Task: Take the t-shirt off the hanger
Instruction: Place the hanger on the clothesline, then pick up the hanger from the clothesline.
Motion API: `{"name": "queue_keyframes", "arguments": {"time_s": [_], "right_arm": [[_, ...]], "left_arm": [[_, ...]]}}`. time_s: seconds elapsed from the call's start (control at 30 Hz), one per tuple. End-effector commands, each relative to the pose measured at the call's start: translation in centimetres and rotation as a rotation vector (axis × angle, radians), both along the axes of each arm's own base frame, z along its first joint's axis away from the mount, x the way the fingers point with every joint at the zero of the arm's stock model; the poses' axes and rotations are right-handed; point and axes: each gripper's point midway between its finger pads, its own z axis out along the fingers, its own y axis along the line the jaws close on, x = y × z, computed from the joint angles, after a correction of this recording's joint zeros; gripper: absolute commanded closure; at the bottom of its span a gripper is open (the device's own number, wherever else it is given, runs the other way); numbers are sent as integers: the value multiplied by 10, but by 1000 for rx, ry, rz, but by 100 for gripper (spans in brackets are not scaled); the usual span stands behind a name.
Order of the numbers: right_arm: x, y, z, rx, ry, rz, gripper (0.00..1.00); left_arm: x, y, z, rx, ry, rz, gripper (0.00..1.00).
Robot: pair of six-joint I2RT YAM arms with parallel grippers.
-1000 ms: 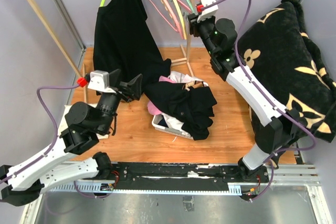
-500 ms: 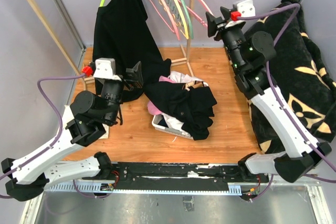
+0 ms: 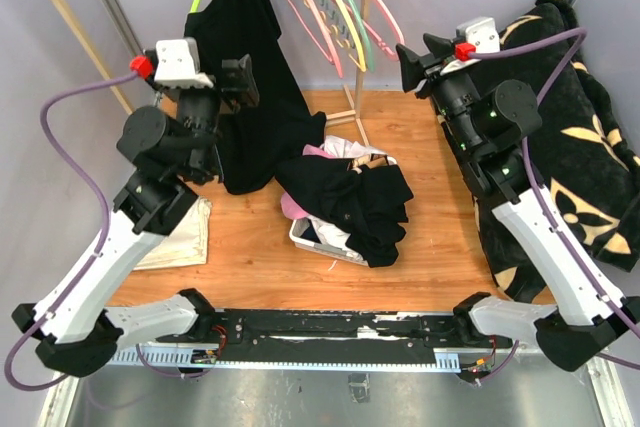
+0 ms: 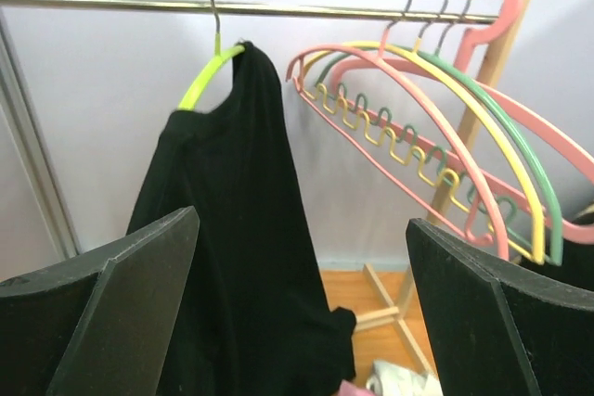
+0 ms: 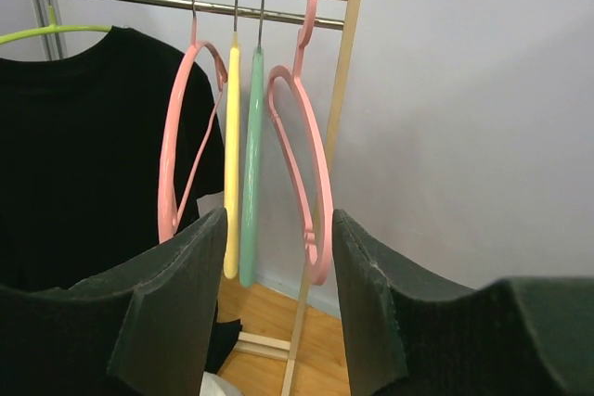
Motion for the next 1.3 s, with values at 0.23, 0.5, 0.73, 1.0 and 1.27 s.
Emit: {"name": "queue_keyframes", "arguments": {"time_s": [0.23, 0.5, 0.73, 1.0, 1.27], "right_arm": [[-46, -17, 10, 47, -23, 44, 50], [-57, -22, 8, 41, -21, 51, 50], [-61, -26, 5, 36, -17, 47, 50], [-64, -28, 0, 34, -13, 42, 50], [-64, -29, -3, 33, -7, 39, 50]], "left_arm": [[49, 31, 53, 26, 24, 28, 0], [96, 54, 41, 26, 106, -3, 0], [128, 66, 23, 32, 153, -23, 0], [149, 70, 3, 44, 209, -21, 1], [150, 66, -5, 50, 232, -48, 26]]}}
